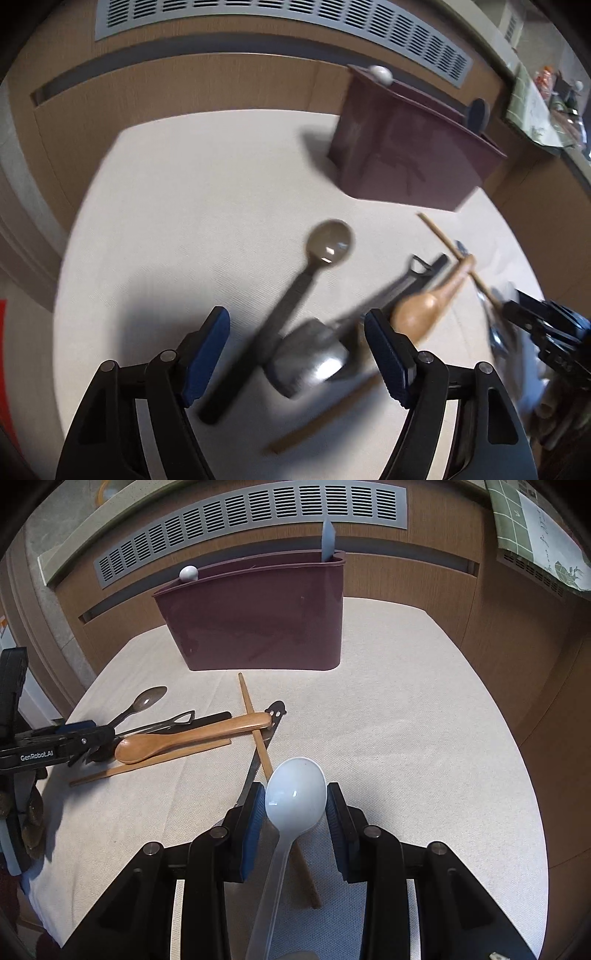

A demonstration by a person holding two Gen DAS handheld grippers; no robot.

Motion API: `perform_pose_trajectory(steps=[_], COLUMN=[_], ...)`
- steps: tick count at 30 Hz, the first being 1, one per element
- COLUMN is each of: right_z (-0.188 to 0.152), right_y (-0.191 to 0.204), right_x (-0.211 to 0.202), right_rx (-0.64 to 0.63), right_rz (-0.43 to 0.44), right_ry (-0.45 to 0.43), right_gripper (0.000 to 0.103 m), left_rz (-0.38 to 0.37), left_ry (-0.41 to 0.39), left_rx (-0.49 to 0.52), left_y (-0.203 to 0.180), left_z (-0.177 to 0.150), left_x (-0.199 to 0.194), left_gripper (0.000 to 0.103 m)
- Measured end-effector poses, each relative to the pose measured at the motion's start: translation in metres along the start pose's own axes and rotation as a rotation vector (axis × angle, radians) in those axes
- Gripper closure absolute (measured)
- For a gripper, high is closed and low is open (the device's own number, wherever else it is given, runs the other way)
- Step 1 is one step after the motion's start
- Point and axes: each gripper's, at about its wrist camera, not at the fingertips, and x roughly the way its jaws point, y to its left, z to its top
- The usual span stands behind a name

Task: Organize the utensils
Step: 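Grasp the white plastic spoon with the right tool while the left tool grasps the brown plastic spoon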

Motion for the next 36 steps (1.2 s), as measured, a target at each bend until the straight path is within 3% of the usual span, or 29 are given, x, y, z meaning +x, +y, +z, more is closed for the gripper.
perform_pose_trajectory(steps=[2, 4, 9, 13, 20, 27, 36], right_z=[-0.001, -0.001, -0.001, -0.003, -0.003, -0.003, -0.005], right_y=[0.001, 0.002, 0.003, 0.003, 0.003, 0.003, -0.003], right_x=[0.000, 0.000, -0.003, -0.009, -0.017, -0.029, -0.022], right_rx=[0.000, 0.000, 0.001, -0.002, -0.015, -0.041, -0.022], right_rz=[0.006, 0.008, 0.008, 0.006, -0.017, -0.018, -0.020], right_ry=[0.001, 0.002, -0.004, -0.020, -0.029, -0.077, -0.062], right_gripper=[0.072, 0.072, 0.072, 0.072, 0.072, 0.072, 0.072], left_rz=[-0.086, -0.125, -0.074, -0.022, 0.051, 0.074, 0.055], left_ry=[0.031, 0.022, -0.014, 0.041, 0.080, 0.119, 0.087], left_rx=[0.026, 0.037, 0.054, 0.083, 0.162, 0.205, 0.202], left_y=[-0.011, -0.019, -0.022, -0.021, -0.027, -0.028, -0.024], left_z=[-0.003, -0.001, 0.028, 0.046, 0.063, 0.071, 0.068], left_x=[-0.001, -0.005, 0.004, 0.031, 0.047, 0.051, 0.047], left_gripper=[0.028, 0.028, 0.030, 0.047, 0.047, 0.047, 0.049])
